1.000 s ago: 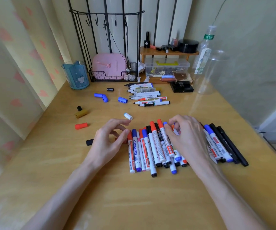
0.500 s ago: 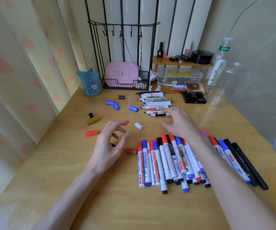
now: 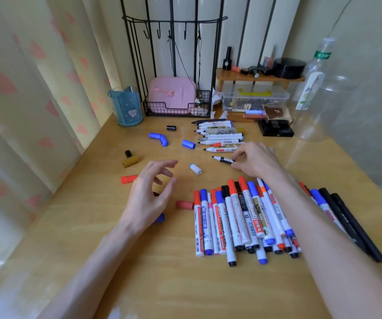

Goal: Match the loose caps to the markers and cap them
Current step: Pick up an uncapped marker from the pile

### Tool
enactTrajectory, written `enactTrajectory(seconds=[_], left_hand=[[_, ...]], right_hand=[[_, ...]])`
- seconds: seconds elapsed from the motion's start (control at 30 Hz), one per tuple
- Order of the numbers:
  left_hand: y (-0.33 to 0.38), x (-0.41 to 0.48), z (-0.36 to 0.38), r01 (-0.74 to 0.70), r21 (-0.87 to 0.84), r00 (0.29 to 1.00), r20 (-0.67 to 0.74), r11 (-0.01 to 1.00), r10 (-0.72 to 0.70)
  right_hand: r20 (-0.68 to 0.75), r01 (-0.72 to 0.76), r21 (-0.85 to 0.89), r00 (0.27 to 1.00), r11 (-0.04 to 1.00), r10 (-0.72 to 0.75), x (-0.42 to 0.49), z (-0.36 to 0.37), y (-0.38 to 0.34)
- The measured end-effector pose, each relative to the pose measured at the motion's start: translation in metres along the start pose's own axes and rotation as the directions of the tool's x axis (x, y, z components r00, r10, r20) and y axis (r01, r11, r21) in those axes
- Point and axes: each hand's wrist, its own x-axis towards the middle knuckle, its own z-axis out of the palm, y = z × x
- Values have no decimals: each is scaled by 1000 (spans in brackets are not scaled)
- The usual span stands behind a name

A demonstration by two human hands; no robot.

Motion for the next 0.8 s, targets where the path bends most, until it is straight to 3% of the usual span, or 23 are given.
enactTrajectory(seconds=[0.17, 0.33, 0.47, 0.8], left_hand=[[-12, 7, -23, 17, 40, 1000, 14, 999, -18], [-38, 7, -52, 127, 108, 967, 209, 986, -147], [-40, 1, -52, 135, 204, 918, 341, 970, -200], [-34, -2, -47, 105, 232, 900, 392, 967, -192]], right_hand=[[3, 0, 53, 1000, 999, -1, -10, -2, -2], [-92, 120, 200, 990, 972, -103, -38, -12, -16], [-111, 226, 327, 973, 917, -201, -65, -10, -27], [-207, 316, 308, 943, 897, -261, -128, -3, -17]])
